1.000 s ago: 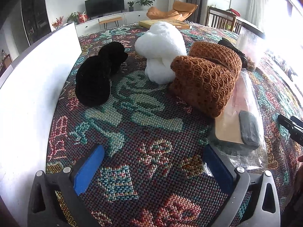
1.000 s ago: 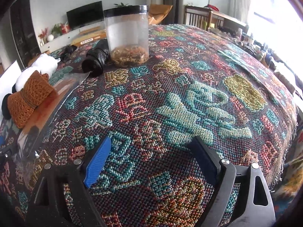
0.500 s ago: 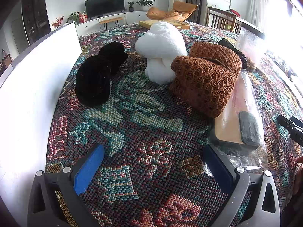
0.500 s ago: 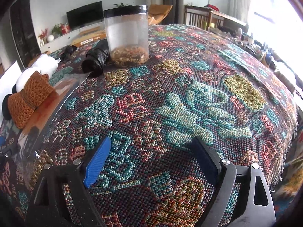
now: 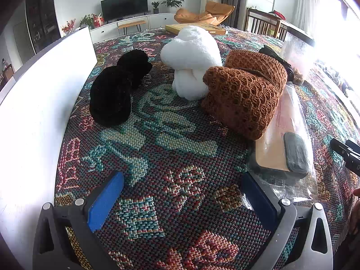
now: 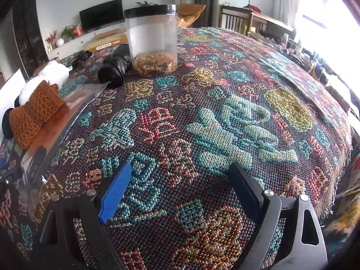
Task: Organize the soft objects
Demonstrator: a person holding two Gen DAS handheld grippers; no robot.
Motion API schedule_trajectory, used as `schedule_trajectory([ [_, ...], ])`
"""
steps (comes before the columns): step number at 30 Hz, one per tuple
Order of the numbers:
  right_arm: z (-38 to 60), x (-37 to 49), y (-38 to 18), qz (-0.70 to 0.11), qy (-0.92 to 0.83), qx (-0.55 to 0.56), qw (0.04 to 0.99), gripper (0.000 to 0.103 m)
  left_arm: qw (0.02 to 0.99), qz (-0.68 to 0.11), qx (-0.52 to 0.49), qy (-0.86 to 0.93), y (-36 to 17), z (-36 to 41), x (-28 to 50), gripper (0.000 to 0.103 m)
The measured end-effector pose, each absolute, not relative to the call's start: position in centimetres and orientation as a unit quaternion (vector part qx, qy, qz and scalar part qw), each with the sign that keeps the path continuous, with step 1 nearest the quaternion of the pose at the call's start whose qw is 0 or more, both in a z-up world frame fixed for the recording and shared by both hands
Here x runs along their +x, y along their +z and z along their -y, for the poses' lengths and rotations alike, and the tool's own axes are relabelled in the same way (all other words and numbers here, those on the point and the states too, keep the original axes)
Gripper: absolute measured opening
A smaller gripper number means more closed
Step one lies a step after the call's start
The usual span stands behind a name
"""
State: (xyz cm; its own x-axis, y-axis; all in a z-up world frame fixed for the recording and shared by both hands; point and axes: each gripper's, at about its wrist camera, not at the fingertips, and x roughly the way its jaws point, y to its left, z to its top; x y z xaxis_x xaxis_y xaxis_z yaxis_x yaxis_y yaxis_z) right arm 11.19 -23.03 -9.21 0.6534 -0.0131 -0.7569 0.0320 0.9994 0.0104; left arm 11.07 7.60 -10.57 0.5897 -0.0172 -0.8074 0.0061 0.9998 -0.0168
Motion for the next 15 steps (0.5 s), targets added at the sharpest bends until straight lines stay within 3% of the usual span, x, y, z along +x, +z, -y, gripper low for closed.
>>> schedule_trajectory([
  [15, 22.98, 11.13, -9.32, -0.418, -0.012, 0.012, 0.908, 0.090, 0.892, -0.453, -0.006, -0.006, -10.59, -7.61, 11.06, 0.103],
])
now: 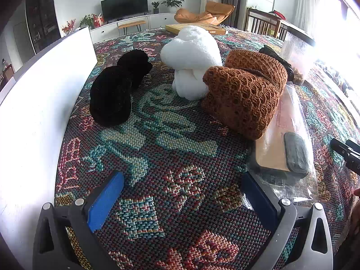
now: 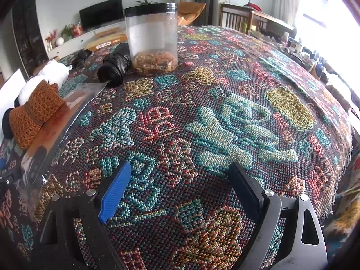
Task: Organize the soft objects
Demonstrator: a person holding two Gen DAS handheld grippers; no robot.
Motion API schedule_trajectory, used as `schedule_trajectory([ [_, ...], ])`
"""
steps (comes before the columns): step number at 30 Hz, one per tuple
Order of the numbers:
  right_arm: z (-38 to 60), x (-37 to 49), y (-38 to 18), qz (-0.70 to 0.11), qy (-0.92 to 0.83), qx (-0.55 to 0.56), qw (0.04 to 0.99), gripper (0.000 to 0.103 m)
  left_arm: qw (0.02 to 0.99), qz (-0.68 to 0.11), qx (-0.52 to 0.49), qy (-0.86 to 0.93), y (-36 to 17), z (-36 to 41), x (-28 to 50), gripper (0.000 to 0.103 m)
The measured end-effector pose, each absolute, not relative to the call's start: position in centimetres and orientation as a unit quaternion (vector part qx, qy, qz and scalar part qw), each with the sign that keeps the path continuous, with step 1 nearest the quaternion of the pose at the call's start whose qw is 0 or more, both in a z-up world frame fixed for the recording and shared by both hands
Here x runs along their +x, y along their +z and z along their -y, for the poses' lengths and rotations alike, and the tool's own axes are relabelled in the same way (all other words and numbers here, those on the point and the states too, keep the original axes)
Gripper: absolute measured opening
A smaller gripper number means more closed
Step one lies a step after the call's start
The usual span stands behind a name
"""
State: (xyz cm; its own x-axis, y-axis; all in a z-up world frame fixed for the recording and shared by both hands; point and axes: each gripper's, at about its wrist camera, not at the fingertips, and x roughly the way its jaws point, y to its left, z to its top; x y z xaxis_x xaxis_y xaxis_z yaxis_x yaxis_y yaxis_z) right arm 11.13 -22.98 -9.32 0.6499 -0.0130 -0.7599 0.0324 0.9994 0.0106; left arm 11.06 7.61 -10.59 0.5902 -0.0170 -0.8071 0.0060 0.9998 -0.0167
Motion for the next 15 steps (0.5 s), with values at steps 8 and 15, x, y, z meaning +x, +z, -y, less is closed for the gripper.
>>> schedule_trajectory([
  [8, 22.90, 10.98, -9.34, -0.418, -0.012, 0.012, 0.908, 0.090, 0.892, -0.453, -0.006, -0.006, -10.59, -7.61, 11.05, 0.103],
  [15, 22.96, 11.02, -9.29, -0.419, -0.012, 0.012, 0.908, 0.090, 0.892, -0.452, -0.006, -0.006, -10.59, -7.61, 11.06, 0.103],
])
